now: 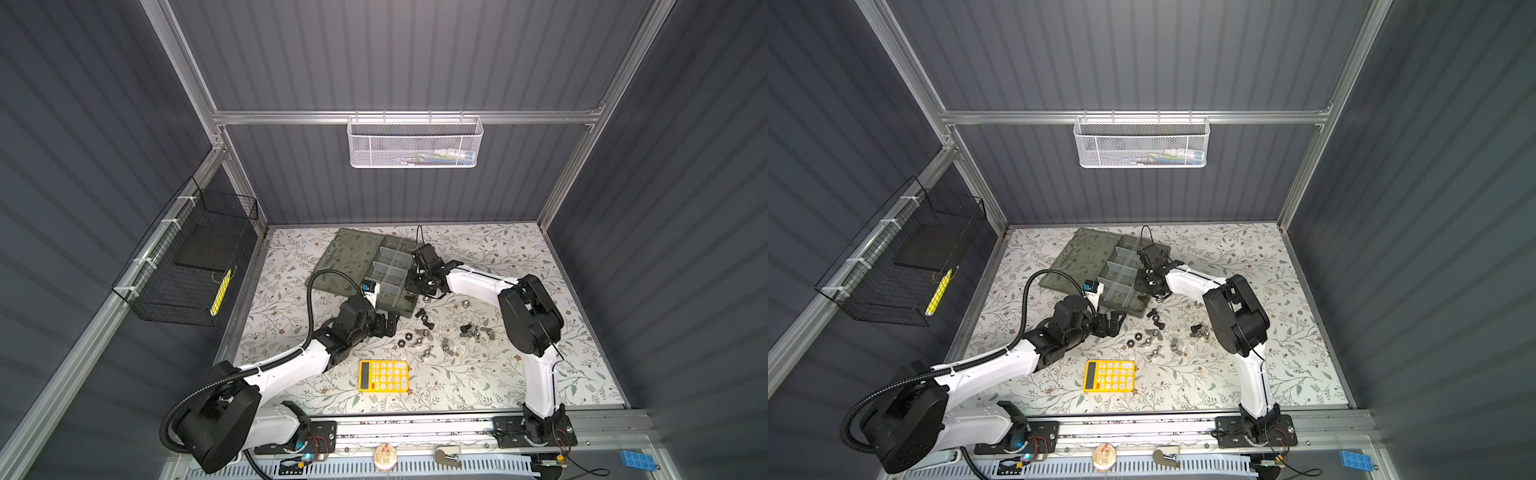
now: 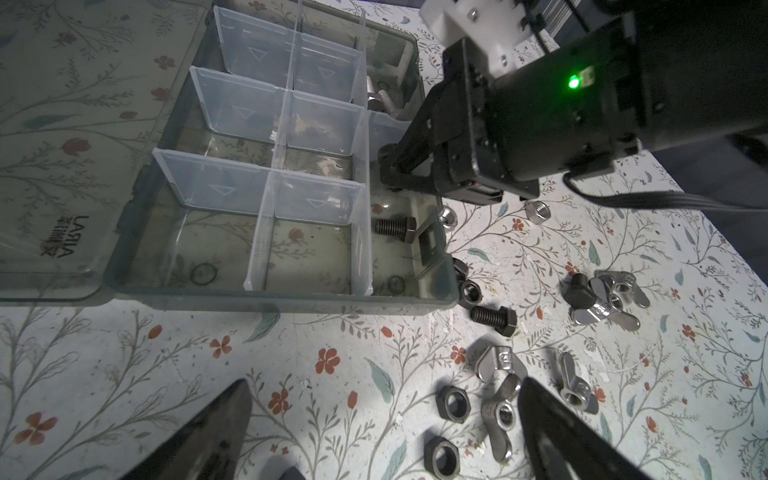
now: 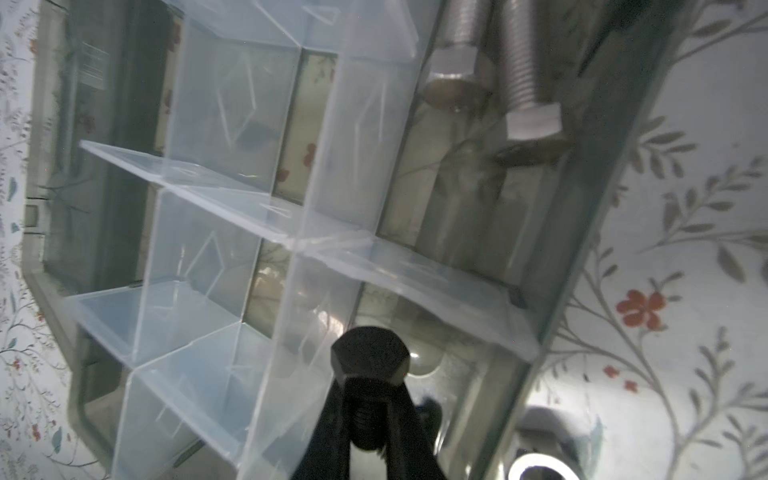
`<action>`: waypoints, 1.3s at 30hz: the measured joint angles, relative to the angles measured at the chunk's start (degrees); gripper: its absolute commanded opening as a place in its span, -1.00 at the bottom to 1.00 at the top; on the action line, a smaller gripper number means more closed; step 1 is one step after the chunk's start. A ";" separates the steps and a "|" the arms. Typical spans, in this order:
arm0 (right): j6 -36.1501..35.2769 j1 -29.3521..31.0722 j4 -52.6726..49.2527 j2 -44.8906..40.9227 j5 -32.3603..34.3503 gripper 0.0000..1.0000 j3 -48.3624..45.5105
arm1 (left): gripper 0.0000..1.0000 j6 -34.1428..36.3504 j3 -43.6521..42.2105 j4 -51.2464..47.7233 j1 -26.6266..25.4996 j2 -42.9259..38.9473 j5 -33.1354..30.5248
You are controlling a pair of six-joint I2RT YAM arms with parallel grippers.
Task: Sort the screws and nuts into containers
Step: 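Carry the black bolt with the right gripper over the organizer compartment, then open the right gripper to drop the black bolt into the compartment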
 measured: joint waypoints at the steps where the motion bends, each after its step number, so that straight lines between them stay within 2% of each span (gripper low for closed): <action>1: 0.00 0.04 0.39 0.52 0.13 -0.68 0.48 | 0.99 0.02 0.00 -0.02 0.00 0.00 0.00; 19: -0.09 0.15 0.46 0.79 0.39 -0.40 1.46 | 0.99 0.02 0.00 0.15 0.00 0.17 0.46; 28: -0.55 0.04 -0.79 -0.28 1.05 -0.17 1.81 | 0.99 0.00 0.00 0.33 0.00 0.79 0.44; 33: -1.16 0.04 -1.18 -4.13 1.68 0.02 -0.02 | 0.99 -0.04 -0.20 2.47 -0.13 0.74 -1.57; 39: -1.99 0.04 0.15 -12.87 3.13 0.28 -5.29 | 0.99 -0.26 -1.22 3.78 -0.44 0.74 -5.64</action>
